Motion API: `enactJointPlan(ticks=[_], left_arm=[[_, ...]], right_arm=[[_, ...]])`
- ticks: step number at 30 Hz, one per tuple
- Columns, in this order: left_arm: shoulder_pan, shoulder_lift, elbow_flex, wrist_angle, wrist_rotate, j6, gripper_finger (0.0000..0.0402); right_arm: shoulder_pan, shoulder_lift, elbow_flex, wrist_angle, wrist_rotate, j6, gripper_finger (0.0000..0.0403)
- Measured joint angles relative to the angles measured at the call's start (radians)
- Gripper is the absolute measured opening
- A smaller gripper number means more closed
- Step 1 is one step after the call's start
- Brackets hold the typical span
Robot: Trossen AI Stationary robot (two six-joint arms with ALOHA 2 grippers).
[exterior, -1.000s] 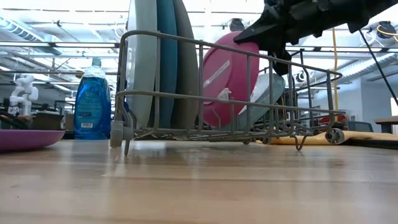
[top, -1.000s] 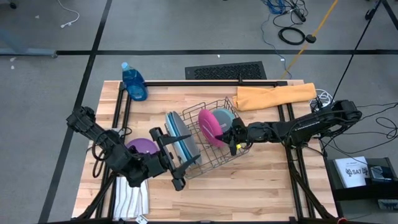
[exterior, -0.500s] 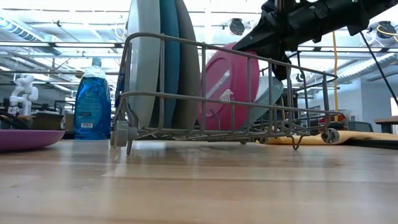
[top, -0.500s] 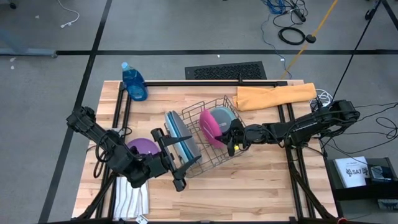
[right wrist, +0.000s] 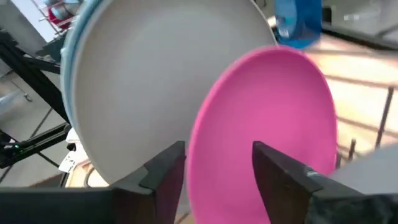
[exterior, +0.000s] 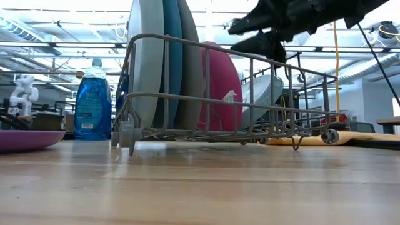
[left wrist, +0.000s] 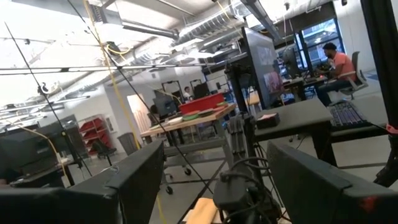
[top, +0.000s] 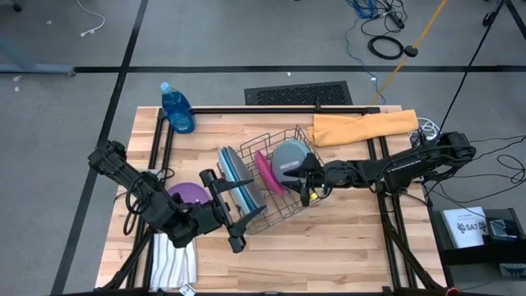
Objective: Sort dishes
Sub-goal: Put the pink plate into the dish rack
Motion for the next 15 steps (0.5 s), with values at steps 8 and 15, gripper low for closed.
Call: enactJointPlan(ticks=[8, 15], left_arm=[[0.003, 0.0, 0.0, -0.042, -0.022, -0.029, 0.0285], [0.021, 0.0, 0.0, -0.107, -0.069, -0.1, 0.0285]], right_arm=[[0.025, 0.0, 0.081, 0.007, -0.002, -0.231, 0.0195], [0.034, 0.015, 0.172, -0.135, 0.006, -0.412, 0.0196]])
